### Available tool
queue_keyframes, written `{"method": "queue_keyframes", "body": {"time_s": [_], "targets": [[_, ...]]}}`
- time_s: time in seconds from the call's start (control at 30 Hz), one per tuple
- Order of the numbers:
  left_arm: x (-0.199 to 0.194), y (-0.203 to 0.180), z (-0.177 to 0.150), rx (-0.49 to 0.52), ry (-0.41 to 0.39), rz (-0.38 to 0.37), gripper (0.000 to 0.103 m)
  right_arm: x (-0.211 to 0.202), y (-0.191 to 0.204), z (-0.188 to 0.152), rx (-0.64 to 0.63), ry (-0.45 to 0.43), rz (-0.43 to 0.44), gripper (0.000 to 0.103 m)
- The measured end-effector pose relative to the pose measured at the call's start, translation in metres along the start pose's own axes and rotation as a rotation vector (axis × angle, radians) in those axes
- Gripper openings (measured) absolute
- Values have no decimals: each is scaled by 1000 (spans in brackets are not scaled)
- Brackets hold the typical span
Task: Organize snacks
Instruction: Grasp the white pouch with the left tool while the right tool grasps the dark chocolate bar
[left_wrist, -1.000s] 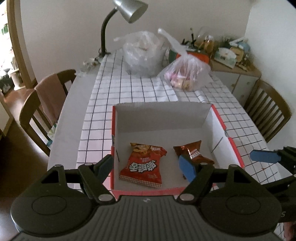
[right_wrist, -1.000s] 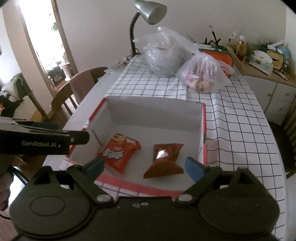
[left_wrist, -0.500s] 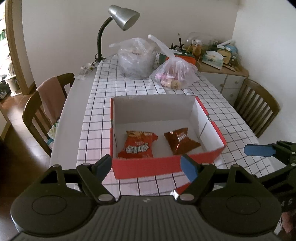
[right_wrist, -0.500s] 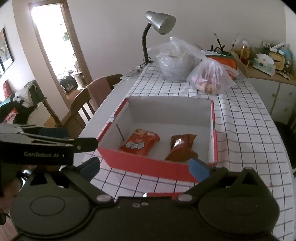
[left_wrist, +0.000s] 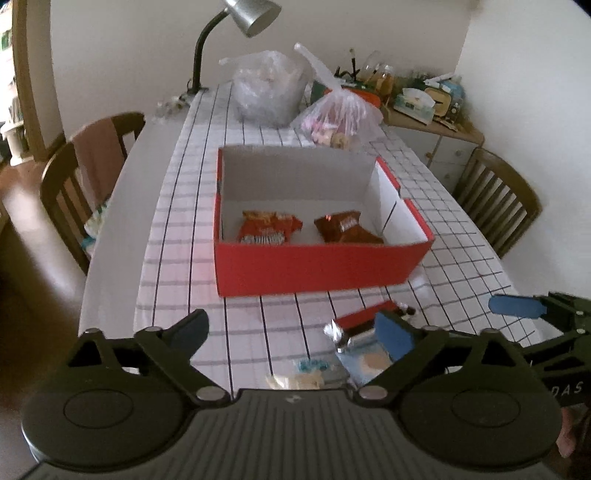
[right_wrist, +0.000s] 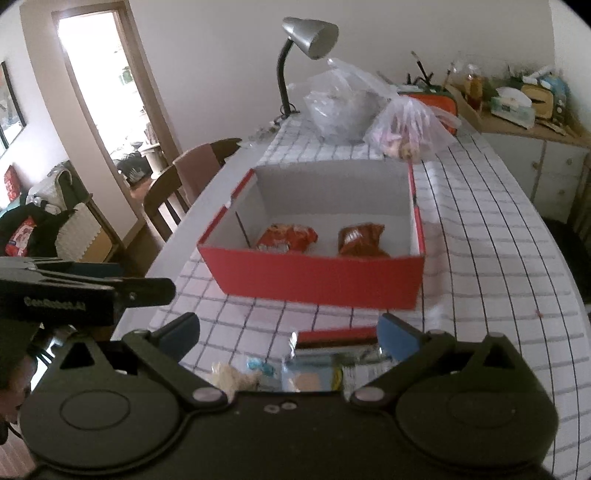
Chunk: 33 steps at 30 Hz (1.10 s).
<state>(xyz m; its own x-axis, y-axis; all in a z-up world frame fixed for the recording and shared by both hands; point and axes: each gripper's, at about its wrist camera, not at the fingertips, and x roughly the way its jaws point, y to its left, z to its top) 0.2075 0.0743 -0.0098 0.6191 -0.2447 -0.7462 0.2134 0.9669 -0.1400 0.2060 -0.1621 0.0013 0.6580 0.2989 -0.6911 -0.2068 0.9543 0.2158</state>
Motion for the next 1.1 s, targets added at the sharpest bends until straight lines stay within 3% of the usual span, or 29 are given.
{"method": "queue_keyframes", "body": {"time_s": [0.23,0.37,0.6,0.77,1.1], "targets": [[14,2,-36,-13,80,14,98,5,-9,-43,18,64,-47,103],[31,2,-50,-6,124,58,98,16,-10,-64,41,106,-80,103],[53,4,-66,7,203,96,98,36,-7,-96,38,194,-81,101],[68,4,-63,7,239,115,98,43,-10,-97,66,200,-82,100],[94,6,-61,16,300,119,98,71,-3,-101,-21,272,-96,92]]}}
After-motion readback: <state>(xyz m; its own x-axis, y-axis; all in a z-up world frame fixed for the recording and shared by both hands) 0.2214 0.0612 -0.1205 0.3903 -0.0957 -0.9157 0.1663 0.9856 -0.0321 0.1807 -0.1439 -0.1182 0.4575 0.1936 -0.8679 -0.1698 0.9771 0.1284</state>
